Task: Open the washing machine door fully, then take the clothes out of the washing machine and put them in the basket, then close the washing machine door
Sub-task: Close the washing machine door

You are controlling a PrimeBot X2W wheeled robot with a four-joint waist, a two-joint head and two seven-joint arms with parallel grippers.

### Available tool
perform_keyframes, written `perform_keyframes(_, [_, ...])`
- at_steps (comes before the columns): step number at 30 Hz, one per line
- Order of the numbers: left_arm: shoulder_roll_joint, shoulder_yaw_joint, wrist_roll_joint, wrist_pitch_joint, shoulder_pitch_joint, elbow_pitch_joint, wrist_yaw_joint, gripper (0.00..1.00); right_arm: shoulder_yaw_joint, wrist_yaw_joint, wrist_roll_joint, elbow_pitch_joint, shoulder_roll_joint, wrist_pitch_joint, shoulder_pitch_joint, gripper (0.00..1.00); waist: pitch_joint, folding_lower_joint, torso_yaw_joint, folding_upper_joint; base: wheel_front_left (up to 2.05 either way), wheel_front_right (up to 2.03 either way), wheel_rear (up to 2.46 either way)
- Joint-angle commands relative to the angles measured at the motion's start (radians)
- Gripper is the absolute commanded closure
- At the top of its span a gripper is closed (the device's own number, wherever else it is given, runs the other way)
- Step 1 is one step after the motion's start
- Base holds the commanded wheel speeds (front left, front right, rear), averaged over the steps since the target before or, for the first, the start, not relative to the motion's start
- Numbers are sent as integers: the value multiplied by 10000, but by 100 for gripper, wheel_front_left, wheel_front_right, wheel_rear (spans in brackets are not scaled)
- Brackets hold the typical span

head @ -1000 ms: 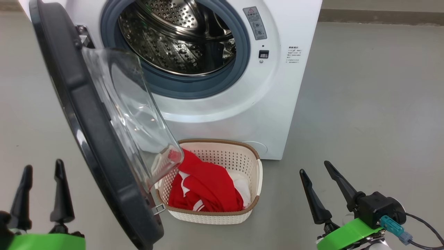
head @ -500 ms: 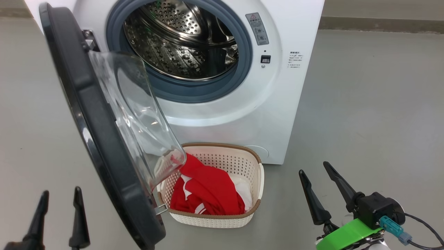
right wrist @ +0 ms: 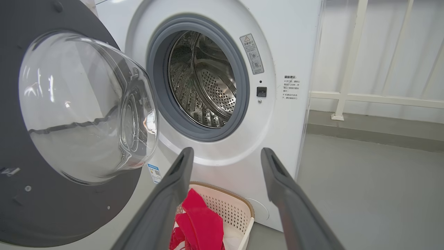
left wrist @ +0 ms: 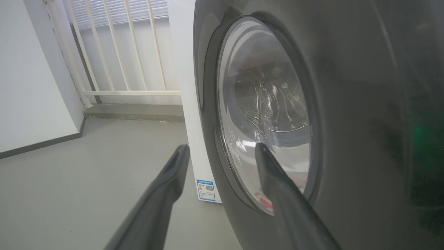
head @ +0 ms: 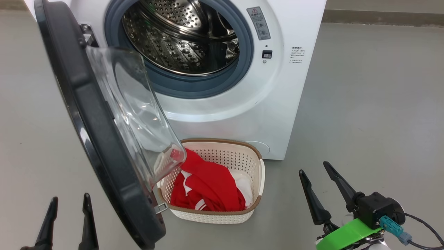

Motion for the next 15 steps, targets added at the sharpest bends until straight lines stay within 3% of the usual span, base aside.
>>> perform_keyframes(1, [86, 414, 123, -121, -284, -165, -55, 0, 214, 63, 45, -256, 7, -63, -288, 0, 7, 0, 4, 0, 0, 0, 0])
perform_keyframes(14, [-236, 592, 274, -121, -307, -121, -136, 0, 183, 63, 71, -262, 7, -63, -341, 0, 102, 0, 37, 0, 0, 0, 0])
perform_keyframes(15, [-264, 599, 241, -121, -333, -161, -176, 22, 180, 63, 66, -261, 7, -63, -347, 0, 109, 0, 44, 0, 0, 0, 0])
